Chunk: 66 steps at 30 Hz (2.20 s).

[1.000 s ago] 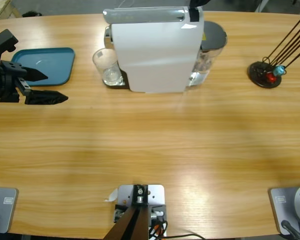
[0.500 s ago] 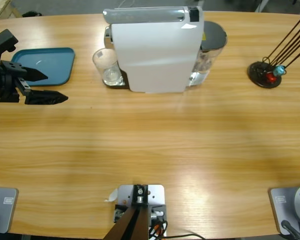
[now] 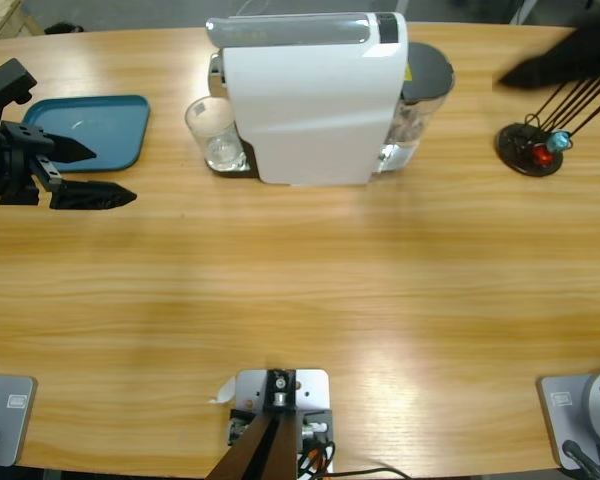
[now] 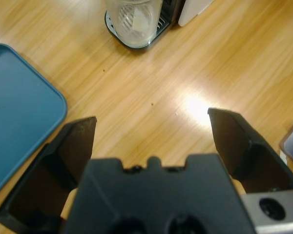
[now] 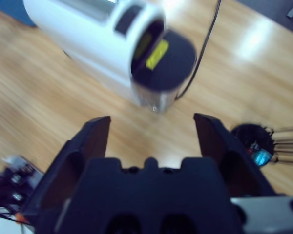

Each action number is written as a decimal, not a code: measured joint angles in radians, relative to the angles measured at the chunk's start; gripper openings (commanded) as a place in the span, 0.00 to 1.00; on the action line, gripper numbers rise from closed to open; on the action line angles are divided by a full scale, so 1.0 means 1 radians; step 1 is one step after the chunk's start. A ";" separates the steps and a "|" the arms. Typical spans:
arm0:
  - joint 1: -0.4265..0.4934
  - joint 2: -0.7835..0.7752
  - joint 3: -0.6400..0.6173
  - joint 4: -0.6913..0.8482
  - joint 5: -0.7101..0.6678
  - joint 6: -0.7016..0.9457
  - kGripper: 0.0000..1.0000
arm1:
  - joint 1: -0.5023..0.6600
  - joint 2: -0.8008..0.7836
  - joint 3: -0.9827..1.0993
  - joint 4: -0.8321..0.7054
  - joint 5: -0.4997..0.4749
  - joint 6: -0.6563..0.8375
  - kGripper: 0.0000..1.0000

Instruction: Pour coffee

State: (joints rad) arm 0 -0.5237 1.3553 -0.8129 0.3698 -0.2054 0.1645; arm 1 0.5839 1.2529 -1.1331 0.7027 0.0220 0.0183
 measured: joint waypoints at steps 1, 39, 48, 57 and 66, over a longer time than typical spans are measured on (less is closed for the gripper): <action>0.000 0.000 0.000 0.000 0.000 0.000 1.00 | 0.000 -0.028 0.061 -0.020 -0.002 0.000 1.00; -0.028 -0.126 0.003 0.002 0.016 0.000 1.00 | 0.002 -0.251 0.491 -0.346 0.000 0.000 1.00; -0.028 -0.125 0.003 0.001 0.016 0.000 1.00 | 0.002 -0.251 0.494 -0.354 0.000 0.000 1.00; -0.028 -0.116 0.003 0.001 0.016 0.000 1.00 | 0.002 -0.249 0.496 -0.374 0.000 0.000 1.00; -0.028 -0.116 0.003 0.001 0.016 0.000 1.00 | 0.002 -0.249 0.498 -0.374 0.000 0.000 1.00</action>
State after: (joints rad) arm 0 -0.5516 1.2393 -0.8095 0.3708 -0.1891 0.1644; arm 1 0.5857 1.0040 -0.6356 0.3291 0.0218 0.0186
